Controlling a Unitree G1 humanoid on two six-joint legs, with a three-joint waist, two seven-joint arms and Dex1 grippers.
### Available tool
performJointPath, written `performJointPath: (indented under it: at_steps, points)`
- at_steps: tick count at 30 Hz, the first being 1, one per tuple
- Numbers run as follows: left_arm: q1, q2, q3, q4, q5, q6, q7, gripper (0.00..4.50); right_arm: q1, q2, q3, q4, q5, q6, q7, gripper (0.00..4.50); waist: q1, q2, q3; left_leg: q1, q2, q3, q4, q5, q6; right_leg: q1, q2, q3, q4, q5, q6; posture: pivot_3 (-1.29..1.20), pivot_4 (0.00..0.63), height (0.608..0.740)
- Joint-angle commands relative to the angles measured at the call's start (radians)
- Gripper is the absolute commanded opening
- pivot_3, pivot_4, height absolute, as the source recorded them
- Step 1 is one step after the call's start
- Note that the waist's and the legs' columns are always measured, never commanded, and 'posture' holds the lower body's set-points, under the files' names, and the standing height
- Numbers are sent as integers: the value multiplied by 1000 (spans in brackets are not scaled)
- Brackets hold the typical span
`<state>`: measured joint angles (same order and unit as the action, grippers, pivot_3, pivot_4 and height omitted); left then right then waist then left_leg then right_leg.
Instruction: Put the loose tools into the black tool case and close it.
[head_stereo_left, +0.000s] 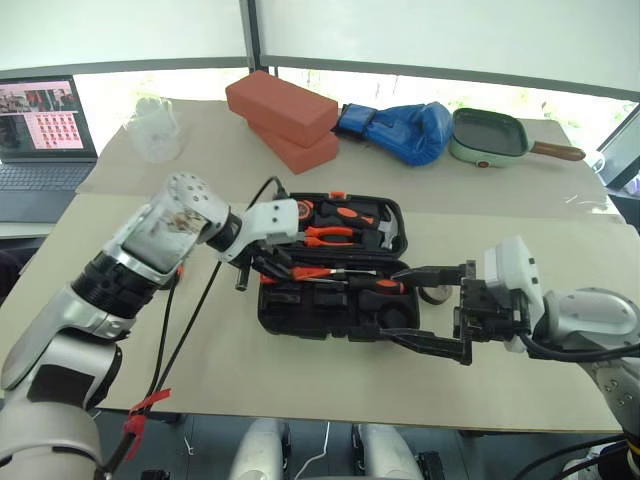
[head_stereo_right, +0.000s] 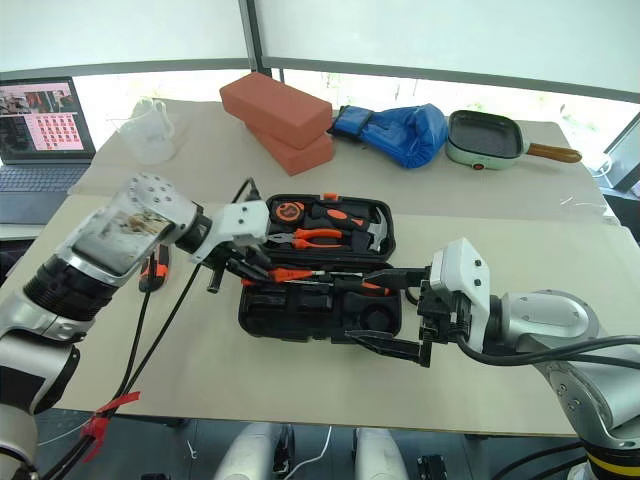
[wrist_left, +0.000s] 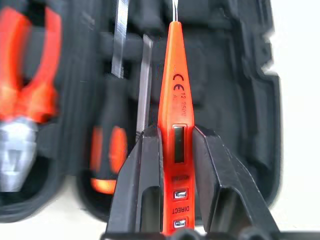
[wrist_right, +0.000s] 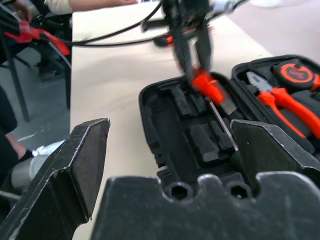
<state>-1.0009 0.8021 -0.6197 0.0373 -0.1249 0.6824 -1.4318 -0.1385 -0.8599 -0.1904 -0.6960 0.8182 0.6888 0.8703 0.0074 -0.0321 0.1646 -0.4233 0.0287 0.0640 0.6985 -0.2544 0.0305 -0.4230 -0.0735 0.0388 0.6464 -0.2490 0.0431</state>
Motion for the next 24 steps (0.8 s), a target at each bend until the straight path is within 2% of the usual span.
performJointPath:
  at_steps: [1, 6, 15, 24]
  points:
    - [-23, -26, -35, 4, 49, 65, -13, 391, 4, 4, -57, -40, 45, 7, -46, 4500, 2, 0, 0, 0, 0, 0, 0, 0, 0, 0, 0, 0, 0, 0, 0, 0, 150, 738]
    - [-15, -53, -42, 17, 69, 57, -30, 391, 13, 7, -67, -49, 63, 8, -87, 4500, 3, 0, 0, 0, 0, 0, 1, 0, 1, 0, -1, 0, 0, 0, 0, 0, 150, 738]
    - [-46, -163, -36, 179, 134, -10, 3, 391, 5, -4, -67, -58, 94, 11, -128, 4500, 5, 0, 0, 0, 0, -1, 2, -1, 1, 1, -1, 0, 0, 0, 1, 0, 150, 738]
    - [-27, -165, -32, 182, 143, -22, -51, 391, 8, -17, -61, -65, 102, 13, -134, 4500, 3, 0, 0, 0, 0, -1, 3, -1, 2, 1, -1, 0, 1, 0, 1, 0, 150, 738]
